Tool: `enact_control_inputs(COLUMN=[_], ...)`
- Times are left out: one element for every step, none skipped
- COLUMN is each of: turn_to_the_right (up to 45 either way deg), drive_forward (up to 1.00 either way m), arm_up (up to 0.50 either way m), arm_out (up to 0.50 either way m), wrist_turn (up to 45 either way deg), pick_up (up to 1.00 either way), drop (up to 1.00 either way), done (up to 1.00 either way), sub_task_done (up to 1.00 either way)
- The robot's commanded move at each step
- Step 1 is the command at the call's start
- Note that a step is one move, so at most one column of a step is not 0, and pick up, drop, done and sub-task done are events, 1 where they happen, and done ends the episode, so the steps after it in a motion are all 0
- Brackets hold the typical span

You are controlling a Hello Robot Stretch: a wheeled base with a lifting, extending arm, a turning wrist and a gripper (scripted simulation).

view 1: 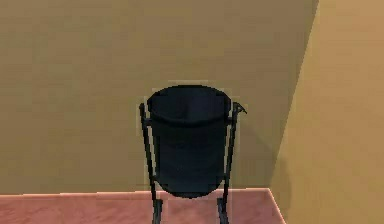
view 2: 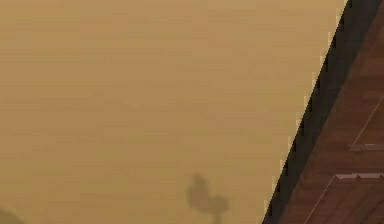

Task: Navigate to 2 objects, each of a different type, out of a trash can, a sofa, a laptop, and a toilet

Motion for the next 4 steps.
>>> enact_control_inputs(turn_to_the_right=[0.0, -33.0, -3.0, 0.0], drive_forward=[0.15, 0.00, 0.00, 0.50], arm_up=[0.00, 0.00, 0.00, 0.00], arm_out=[0.00, 0.00, 0.00, 0.00], wrist_turn=[0.0, 0.0, 0.0, 0.0], pick_up=[0.00, 0.00, 0.00, 0.00], drop=[0.00, 0.00, 0.00, 0.00], done=[0.00, 0.00, 0.00, 0.00], sub_task_done=[0.00, 0.00, 0.00, 0.00])
